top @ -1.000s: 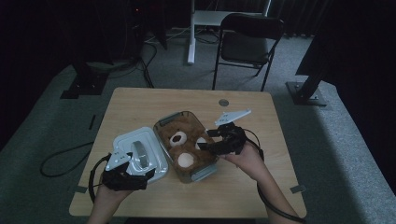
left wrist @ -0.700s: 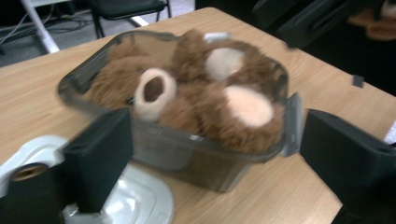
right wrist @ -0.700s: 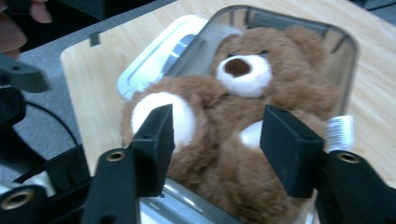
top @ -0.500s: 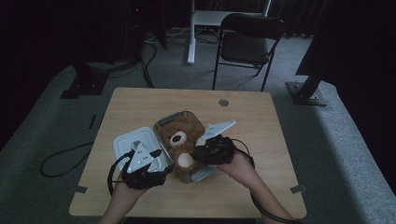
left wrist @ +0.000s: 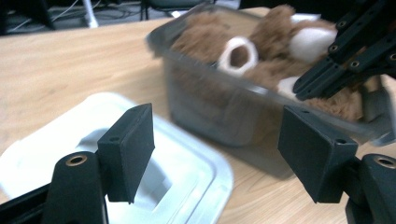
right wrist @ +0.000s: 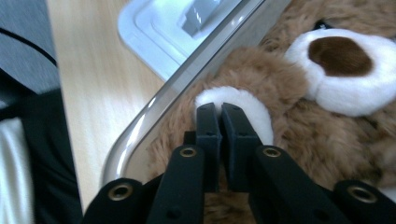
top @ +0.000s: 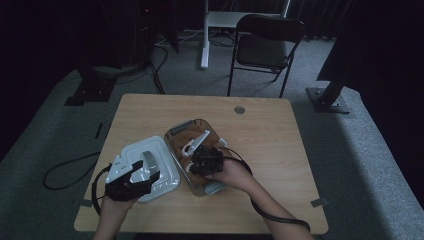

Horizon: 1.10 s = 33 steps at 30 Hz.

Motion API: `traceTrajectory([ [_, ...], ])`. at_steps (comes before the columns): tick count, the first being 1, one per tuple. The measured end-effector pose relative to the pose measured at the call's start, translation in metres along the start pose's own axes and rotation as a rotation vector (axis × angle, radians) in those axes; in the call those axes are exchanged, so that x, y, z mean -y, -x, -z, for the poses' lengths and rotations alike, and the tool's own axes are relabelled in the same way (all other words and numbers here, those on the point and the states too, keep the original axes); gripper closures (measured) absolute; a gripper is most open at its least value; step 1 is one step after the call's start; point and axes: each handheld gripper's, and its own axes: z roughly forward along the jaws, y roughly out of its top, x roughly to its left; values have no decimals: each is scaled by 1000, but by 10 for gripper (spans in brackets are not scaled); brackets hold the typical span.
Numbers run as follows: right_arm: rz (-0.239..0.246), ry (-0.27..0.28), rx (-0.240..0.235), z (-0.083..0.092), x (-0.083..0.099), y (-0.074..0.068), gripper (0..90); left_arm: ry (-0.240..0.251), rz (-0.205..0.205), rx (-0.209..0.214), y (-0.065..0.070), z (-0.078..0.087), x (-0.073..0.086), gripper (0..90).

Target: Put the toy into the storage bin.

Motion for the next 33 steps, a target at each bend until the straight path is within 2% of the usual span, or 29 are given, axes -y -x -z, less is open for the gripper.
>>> traceTrajectory([
  [4, 30, -89, 1, -17, -11, 0, 895, -7, 37, -18, -8, -1, 11, 288],
  [6, 30, -128, -9, -27, -16, 3, 897, -6, 46, -22, -9, -1, 13, 288],
  [8, 24, -171, -16, -38, -19, 4, 898, -3, 49, -22, -9, -2, 15, 287],
  [11, 47, -227, 2, -46, -24, 0, 899, -11, 38, -27, -8, -3, 16, 287],
  [12, 56, -234, 12, -46, -25, -1, 898, -12, 33, -26, -7, -3, 16, 287],
  [15, 42, -223, 13, -43, -24, -2, 897, -14, 29, -15, -6, -3, 17, 287],
  [16, 9, -171, -27, -33, -21, 2, 875, -20, 22, -18, -6, -5, 19, 287],
  [20, -42, -59, -83, -8, -13, 11, 732, -20, 30, -14, -7, -6, 19, 287],
  [21, -46, -37, -75, -3, -11, 11, 708, -17, 30, -11, -8, -5, 19, 287],
  [22, -47, -19, -43, 7, -8, 12, 690, -18, 31, -14, -8, -5, 19, 287],
  [24, -61, 20, 6, 22, -2, 15, 599, -12, 31, -11, -9, -5, 19, 287],
  [27, -125, 131, 29, 49, 11, 25, 479, -3, 28, -16, -10, -4, 20, 287],
  [28, -153, 161, 37, 58, 16, 28, 463, -1, 24, -19, -11, -3, 20, 287],
  [30, -200, 211, 47, 74, 26, 36, 375, 0, 28, -23, -13, -3, 20, 287],
  [33, -245, 252, 110, 92, 42, 44, 407, -3, 34, -19, -16, -1, 23, 286],
])
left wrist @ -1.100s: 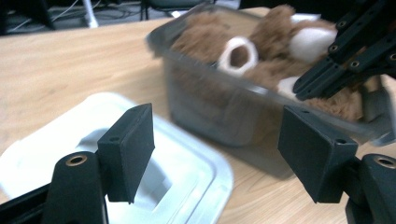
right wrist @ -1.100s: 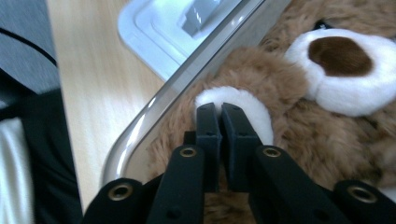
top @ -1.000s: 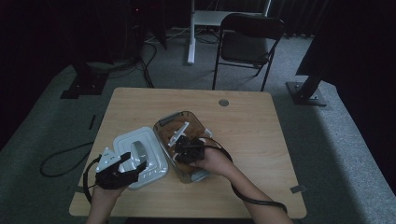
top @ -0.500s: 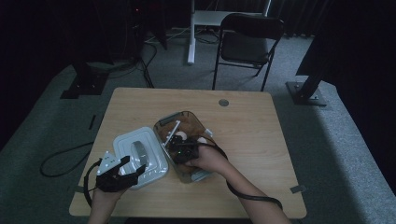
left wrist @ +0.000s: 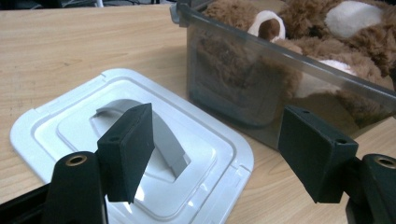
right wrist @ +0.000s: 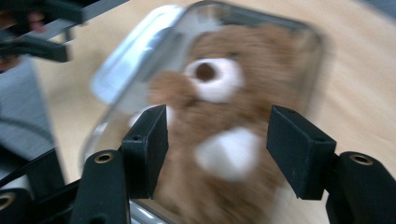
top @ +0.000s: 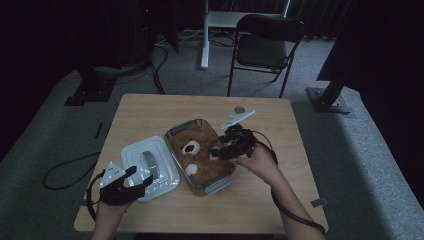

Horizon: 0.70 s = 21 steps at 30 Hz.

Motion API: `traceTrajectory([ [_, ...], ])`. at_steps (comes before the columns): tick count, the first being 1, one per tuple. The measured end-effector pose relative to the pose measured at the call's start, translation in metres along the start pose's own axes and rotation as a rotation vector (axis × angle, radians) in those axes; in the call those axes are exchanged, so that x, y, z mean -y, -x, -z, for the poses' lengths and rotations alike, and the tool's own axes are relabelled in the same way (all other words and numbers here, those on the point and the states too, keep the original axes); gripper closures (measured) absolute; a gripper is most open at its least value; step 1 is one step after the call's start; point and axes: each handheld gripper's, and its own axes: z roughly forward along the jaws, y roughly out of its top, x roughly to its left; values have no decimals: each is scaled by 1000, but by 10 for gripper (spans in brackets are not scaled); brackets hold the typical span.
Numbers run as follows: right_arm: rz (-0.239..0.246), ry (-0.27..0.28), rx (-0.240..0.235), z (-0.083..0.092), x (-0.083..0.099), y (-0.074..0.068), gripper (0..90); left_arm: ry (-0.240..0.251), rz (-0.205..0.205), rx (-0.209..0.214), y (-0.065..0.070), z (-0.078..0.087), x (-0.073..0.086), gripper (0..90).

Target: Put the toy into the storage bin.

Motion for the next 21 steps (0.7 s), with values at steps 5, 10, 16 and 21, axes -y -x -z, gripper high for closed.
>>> traceTrajectory([
  [5, -1, 9, 12, 13, 15, 12, 659, -2, 18, -15, -6, 3, 6, 273],
  [10, 20, -94, 30, -9, 24, 12, 828, -2, 35, -23, -8, 2, 10, 273],
  [16, 40, -174, 52, -41, 24, 9, 896, -5, 38, -18, -9, 1, 11, 273],
  [21, 63, -256, 90, -62, 20, 8, 900, -10, 35, -17, -8, 0, 12, 273],
])
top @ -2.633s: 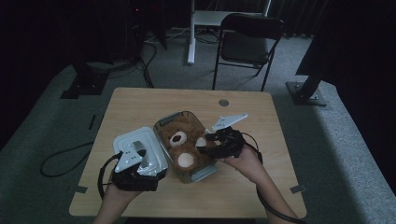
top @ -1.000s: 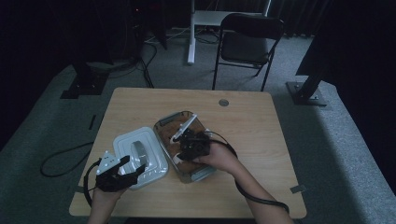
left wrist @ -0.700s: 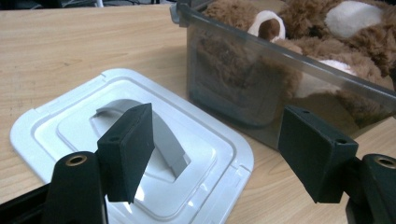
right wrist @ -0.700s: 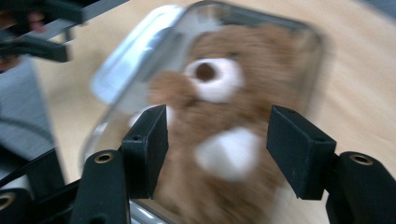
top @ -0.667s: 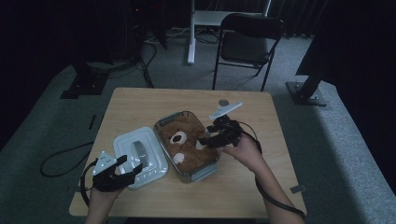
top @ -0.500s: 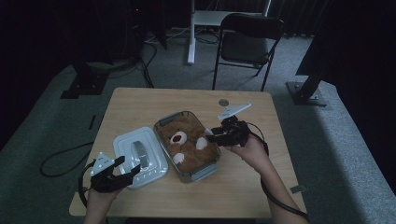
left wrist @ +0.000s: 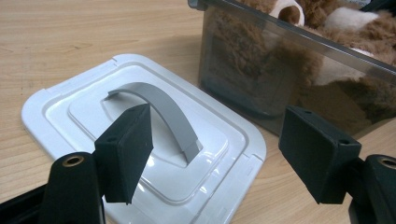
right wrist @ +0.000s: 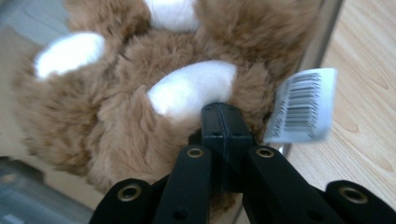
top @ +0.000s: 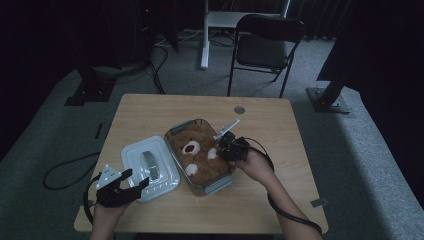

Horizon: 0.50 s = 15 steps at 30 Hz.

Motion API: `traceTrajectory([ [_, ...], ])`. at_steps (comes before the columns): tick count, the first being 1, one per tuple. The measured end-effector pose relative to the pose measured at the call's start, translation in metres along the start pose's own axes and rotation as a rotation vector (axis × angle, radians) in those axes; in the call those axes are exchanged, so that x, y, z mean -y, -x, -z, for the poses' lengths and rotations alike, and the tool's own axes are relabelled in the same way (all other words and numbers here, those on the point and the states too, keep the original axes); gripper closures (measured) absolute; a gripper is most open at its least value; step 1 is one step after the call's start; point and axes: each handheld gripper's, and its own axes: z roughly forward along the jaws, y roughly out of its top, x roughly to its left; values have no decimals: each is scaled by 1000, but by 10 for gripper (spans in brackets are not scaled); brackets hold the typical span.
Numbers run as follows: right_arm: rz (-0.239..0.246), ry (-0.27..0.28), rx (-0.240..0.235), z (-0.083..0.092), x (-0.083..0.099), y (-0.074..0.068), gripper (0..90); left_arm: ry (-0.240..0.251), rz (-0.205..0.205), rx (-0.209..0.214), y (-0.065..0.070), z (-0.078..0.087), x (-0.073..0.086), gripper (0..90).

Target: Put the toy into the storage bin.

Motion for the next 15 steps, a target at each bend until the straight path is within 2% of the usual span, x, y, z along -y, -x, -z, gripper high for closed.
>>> traceTrajectory([
  [2, 17, -39, 26, -5, -4, -3, 900, -1, 1, 1, 0, -1, 0, 273],
  [3, 17, -39, 26, -5, -4, -3, 900, -1, 1, 1, 0, -1, 0, 273],
  [5, 23, -95, 31, -15, -10, 0, 900, -4, 0, 2, 1, -1, 1, 273],
  [7, 32, -129, 33, -20, -13, 2, 900, -5, -2, 2, 1, -2, 1, 273],
  [11, 53, -155, 44, -23, -16, 1, 900, -5, -2, 5, 1, -2, 1, 273],
  [13, 72, -214, 60, -33, -19, -1, 900, -6, -2, 4, 1, -2, 2, 273],
  [15, 85, -231, 108, -39, -18, -3, 900, -6, 0, 7, 1, -2, 3, 273],
])
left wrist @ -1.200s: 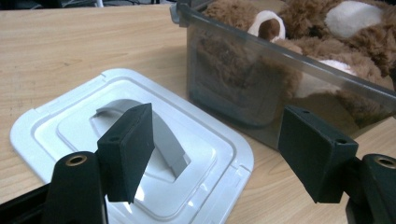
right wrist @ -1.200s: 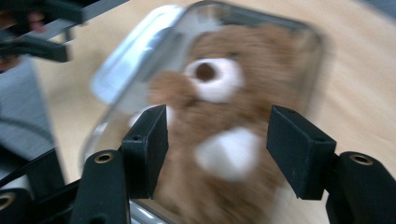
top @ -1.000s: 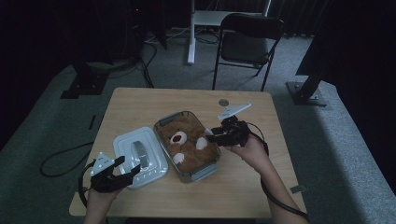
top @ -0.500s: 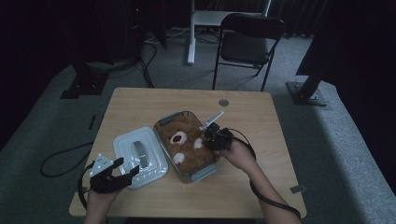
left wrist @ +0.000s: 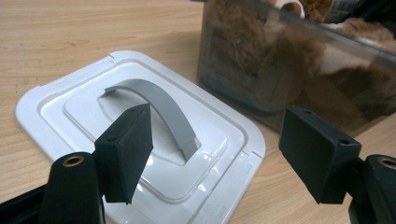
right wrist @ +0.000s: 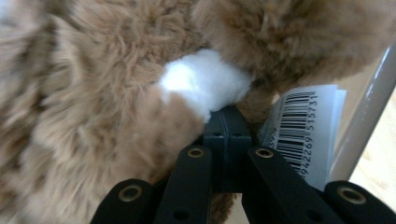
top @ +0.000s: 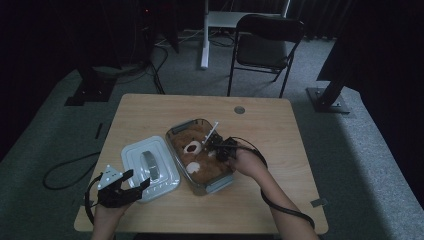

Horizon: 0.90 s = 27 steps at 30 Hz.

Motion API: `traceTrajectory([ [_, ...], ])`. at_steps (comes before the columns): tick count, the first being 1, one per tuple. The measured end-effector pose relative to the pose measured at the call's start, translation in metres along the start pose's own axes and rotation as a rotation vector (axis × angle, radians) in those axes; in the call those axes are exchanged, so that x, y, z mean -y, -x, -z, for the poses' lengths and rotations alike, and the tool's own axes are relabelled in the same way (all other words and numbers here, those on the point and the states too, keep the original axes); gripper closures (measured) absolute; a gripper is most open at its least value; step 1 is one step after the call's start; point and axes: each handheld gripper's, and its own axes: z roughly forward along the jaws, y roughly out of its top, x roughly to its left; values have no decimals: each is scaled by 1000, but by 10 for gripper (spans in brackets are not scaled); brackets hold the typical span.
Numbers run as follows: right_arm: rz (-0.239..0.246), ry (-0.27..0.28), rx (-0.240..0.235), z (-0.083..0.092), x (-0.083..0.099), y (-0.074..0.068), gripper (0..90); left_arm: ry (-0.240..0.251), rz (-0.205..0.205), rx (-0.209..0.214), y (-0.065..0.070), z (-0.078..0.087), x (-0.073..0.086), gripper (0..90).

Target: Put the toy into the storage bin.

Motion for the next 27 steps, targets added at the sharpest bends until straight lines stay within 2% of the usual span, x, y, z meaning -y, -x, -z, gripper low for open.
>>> traceTrajectory([
  [3, 13, 14, 17, 1, 0, -4, 900, -2, 3, -2, -1, 1, 1, 273],
  [6, -4, 60, 3, 9, 3, -2, 900, -1, 10, -2, -2, -1, 1, 273],
  [8, -2, 72, 15, 13, 4, -2, 900, -4, 9, 0, -2, -1, 0, 273],
  [10, -25, 148, 1, 32, 14, 1, 867, -5, 9, 3, -2, -2, 0, 273],
  [12, -36, 167, -9, 38, 16, 3, 858, -5, 10, 2, -3, -2, 0, 273],
  [13, -45, 194, -25, 44, 19, 6, 858, -5, 10, 2, -3, -2, 0, 273],
  [14, -80, 271, -64, 60, 26, 13, 792, -5, 10, 1, -3, -1, 0, 273],
  [15, -87, 300, -81, 66, 29, 16, 790, -2, 15, -1, -4, -1, 0, 273],
  [18, -140, 383, -95, 80, 31, 24, 687, 0, 17, -2, -4, -1, 0, 273],
  [19, -140, 383, -95, 80, 31, 24, 687, 0, 20, -1, -5, -2, 0, 273],
  [20, -166, 421, -123, 84, 28, 30, 616, -1, 20, -1, -5, -2, 1, 273],
  [21, -183, 439, -134, 85, 25, 33, 613, -1, 20, -1, -5, -2, 1, 273],
  [22, -194, 444, -148, 84, 23, 36, 598, -3, 24, 3, -5, -2, 1, 273],
  [23, -200, 441, -139, 83, 19, 37, 574, -5, 22, 3, -5, -2, 1, 273],
  [24, -200, 441, -139, 83, 19, 37, 574, -5, 22, 3, -5, -2, 1, 273],
  [25, -206, 448, -100, 81, 15, 38, 575, -6, 19, 6, -5, -3, 2, 273],
  [26, -223, 451, -77, 76, 8, 39, 639, -8, 19, 9, -5, -3, 2, 273],
  [27, -216, 451, -104, 73, 5, 39, 666, -8, 19, 9, -5, -3, 2, 273],
])
